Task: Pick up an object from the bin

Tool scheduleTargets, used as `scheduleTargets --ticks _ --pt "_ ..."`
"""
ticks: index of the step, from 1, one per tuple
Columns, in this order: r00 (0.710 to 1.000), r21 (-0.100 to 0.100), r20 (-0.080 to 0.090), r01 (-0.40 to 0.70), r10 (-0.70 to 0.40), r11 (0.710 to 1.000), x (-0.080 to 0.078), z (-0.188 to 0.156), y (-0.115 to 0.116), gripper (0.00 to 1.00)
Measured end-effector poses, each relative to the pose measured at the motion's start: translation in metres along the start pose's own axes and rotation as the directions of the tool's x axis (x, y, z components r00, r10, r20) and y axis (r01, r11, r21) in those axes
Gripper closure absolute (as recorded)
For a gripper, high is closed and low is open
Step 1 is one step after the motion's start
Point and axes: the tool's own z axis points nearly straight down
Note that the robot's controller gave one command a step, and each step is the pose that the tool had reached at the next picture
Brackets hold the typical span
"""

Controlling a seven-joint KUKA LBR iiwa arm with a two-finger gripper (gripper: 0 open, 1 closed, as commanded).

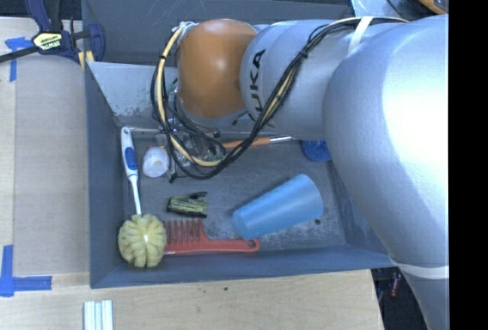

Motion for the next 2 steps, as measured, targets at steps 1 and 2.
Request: scheduleTargets --ticks 1,2 --pt "1.000 0.000 -0.001 -0.013 0.013 1.000 0.012 -0.092 0.001 1.00" --pt "0.999 -0.002 0.006 -0.036 0.036 0.999 0.021 -0.210 0.016 1.00"
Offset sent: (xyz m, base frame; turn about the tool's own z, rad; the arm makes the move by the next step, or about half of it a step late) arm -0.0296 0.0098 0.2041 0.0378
